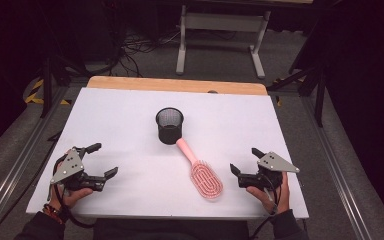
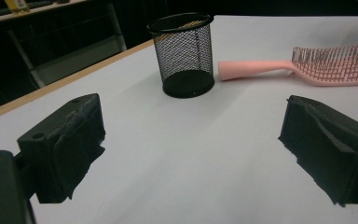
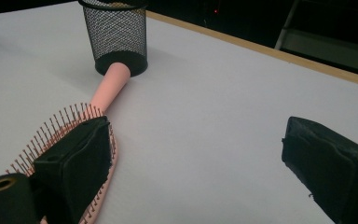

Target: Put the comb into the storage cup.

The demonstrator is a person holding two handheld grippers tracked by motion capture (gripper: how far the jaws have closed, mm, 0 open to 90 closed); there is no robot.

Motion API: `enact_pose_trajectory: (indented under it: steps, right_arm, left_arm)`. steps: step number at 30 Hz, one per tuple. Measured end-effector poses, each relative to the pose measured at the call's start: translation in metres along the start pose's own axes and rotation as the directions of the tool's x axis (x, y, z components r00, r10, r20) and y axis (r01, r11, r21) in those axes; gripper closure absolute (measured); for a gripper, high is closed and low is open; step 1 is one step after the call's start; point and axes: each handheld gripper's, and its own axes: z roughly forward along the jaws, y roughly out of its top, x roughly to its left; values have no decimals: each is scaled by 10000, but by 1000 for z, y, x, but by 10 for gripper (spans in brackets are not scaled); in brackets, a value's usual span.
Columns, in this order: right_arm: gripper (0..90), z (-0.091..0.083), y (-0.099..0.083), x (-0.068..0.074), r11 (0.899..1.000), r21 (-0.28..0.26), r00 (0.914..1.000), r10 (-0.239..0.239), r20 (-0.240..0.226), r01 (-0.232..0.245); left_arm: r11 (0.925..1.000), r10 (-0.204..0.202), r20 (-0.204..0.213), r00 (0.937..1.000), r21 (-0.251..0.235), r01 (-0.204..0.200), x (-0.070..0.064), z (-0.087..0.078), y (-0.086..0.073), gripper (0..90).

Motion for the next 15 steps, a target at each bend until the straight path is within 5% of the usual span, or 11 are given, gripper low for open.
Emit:
enact_pose_trajectory:
  steps: [10,15]
  right_arm:
    - [125,7,18,8,9928,1169,9962,363,-787,-269]
    - [198,25,38,16,9754,2204,9914,196,-1291,94]
  left_arm:
    - [9996,180,200,9996,216,-184,-6,7,0,63]
    - [9985,386,158,9991,390,-392,-8,8,1,57]
